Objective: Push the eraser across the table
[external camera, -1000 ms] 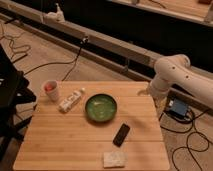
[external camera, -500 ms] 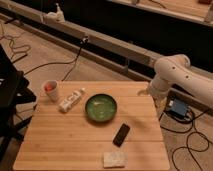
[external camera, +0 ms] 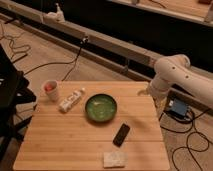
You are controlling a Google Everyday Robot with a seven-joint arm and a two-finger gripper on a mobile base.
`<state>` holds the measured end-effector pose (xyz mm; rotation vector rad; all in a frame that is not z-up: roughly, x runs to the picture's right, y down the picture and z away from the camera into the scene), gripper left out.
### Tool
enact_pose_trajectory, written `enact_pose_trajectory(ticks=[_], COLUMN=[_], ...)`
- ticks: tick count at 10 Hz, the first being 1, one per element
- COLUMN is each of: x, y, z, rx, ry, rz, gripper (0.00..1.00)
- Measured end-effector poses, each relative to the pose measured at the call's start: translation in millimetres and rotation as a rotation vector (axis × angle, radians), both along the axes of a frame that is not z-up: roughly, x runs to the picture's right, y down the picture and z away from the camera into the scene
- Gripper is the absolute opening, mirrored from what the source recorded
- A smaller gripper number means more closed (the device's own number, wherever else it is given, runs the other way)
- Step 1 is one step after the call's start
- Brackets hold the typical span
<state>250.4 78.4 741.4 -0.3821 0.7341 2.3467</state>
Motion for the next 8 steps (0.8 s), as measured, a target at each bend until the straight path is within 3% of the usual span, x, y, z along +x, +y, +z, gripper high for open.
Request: enact_pose_trajectory(ticks=[1, 7, 8], x=[0.0, 0.4, 1.7], y=[0.0, -0.5, -1.5], z=[0.0, 0.2, 0.1], rx=[0.0, 0.001, 0.004], ry=[0.0, 0.001, 0.007], rz=[0.0, -0.003, -0.007], gripper=[0.7, 0.1, 0.04])
